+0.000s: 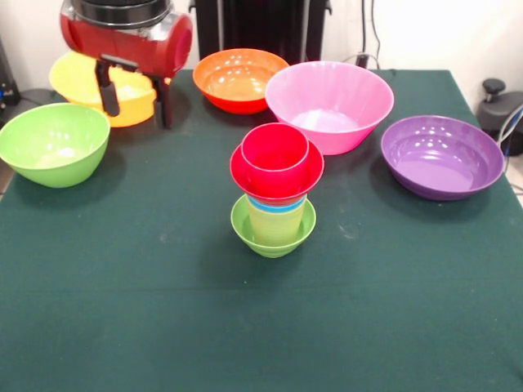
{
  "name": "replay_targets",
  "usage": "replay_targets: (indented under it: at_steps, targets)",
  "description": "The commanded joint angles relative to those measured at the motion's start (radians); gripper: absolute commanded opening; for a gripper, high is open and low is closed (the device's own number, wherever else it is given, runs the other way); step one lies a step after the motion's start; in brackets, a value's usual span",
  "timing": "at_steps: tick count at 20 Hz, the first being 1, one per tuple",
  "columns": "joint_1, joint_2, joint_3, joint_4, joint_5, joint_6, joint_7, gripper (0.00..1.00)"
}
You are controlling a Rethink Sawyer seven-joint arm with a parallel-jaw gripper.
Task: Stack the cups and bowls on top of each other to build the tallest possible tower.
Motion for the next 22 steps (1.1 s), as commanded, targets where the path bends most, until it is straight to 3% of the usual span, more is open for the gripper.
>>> replay_targets:
  at_steps: [1, 12, 22]
  targets:
    - [0.072, 0.004, 0.080, -0.076, -0.003, 0.182, -0.024, 1.00]
    - [0.155, 0.045, 0.041, -0.211, 0.002, 0.289, 0.096, 1.00]
    - [0.229, 0.041, 0.002, -0.235, 0.036, 0.325, 0.192, 1.00]
